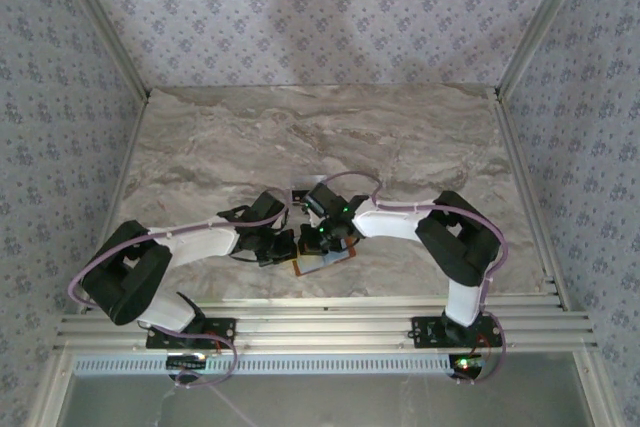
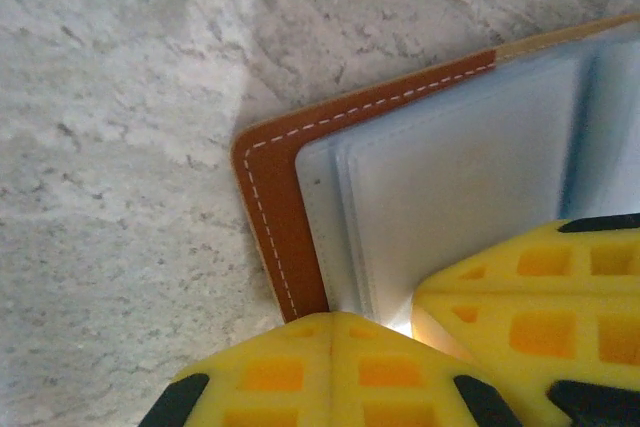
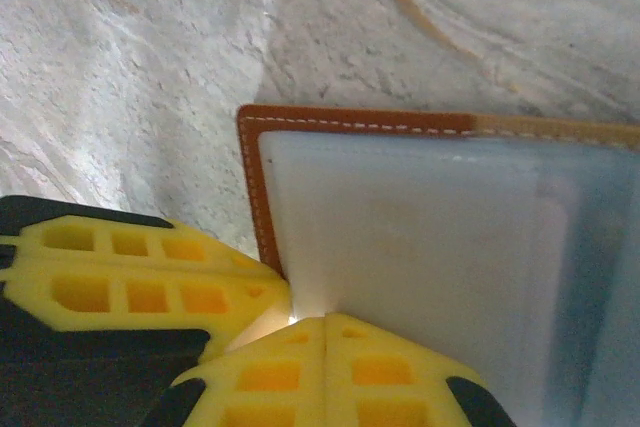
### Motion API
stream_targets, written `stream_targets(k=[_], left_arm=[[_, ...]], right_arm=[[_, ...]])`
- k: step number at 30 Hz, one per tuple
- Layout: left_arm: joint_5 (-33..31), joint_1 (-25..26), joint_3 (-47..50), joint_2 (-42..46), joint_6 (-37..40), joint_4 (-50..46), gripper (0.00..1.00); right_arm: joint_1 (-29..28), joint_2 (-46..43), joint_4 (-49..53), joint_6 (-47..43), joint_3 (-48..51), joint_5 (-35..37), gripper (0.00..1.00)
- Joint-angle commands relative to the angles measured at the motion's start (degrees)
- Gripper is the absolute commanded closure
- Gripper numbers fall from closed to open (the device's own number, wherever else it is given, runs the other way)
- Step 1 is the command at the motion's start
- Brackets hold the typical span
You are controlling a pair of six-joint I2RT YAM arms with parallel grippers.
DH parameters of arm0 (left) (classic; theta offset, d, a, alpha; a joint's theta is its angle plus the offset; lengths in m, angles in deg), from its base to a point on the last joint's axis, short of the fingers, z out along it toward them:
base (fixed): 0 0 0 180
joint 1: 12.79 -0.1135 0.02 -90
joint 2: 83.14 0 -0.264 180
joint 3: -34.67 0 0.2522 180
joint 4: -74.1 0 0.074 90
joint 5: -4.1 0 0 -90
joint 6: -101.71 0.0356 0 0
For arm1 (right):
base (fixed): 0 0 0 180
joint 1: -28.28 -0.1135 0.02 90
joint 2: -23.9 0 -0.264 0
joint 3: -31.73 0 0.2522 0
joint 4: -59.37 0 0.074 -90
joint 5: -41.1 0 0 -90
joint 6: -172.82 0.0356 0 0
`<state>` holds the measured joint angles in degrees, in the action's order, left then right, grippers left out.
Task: Take the credit cards out of the card holder
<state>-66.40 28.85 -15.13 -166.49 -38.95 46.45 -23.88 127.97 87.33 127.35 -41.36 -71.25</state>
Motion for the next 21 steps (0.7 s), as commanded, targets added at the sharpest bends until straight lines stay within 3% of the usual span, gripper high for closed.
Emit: stream_targets(k=[1,21], left_arm=[[-1.41,0.24,0.26,0.58,0.18,-1.75,1.0],[-1.23,0.23,-1.15,-0.93,0.44,-2.33,1.0]], right_arm=[[0.22,0.45,7.27,-1.91,-0.77,5.44,0.96],[0.31,-3.08,19.88,-6.57,-5.86,15.54,0.62]])
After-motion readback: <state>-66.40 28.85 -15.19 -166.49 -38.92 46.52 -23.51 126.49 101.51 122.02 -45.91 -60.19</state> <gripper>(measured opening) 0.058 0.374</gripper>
